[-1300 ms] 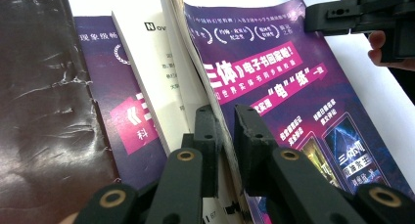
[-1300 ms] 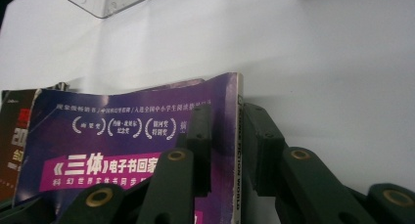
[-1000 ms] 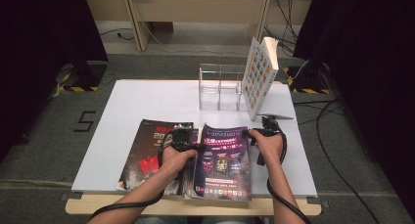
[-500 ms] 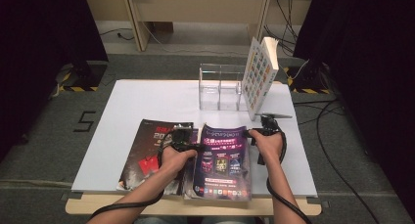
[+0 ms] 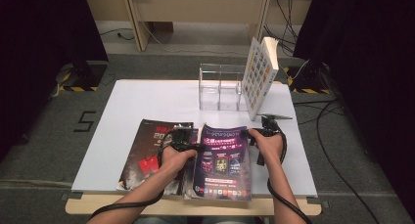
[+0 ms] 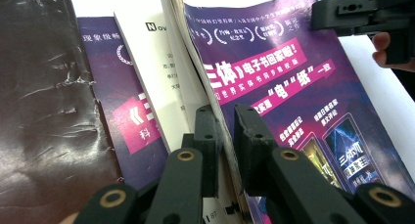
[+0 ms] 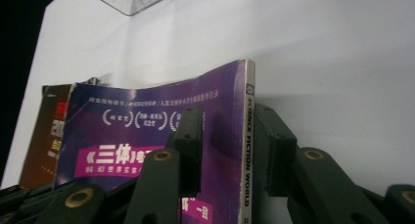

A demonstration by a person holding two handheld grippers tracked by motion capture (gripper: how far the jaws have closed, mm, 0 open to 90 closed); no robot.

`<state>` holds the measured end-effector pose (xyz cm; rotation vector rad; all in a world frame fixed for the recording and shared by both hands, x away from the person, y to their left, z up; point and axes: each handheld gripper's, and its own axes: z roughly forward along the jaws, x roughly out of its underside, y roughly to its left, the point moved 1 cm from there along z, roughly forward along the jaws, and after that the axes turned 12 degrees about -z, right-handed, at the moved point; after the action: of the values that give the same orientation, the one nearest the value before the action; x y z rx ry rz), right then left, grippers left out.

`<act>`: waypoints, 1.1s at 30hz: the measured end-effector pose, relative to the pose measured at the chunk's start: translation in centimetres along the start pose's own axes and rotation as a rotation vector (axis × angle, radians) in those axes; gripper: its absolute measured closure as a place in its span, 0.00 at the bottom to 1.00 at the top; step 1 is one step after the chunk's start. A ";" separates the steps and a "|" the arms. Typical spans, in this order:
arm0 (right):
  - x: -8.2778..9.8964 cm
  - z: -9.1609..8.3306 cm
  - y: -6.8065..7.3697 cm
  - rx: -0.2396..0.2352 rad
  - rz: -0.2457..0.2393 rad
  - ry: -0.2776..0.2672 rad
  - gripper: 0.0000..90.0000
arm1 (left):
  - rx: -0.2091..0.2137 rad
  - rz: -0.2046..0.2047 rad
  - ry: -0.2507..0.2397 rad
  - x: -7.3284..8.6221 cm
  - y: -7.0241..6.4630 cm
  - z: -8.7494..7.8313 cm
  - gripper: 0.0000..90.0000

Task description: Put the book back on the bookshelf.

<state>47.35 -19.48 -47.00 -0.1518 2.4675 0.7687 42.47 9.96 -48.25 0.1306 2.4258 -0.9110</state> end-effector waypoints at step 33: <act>-0.1 -0.4 0.6 -0.025 -0.032 -0.053 0.92 | -0.004 0.024 -0.022 0.1 0.6 -1.0 0.67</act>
<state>47.12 -19.18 -46.34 -0.1774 2.4006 0.7800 42.07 11.11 -48.04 0.1471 2.4008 -0.8919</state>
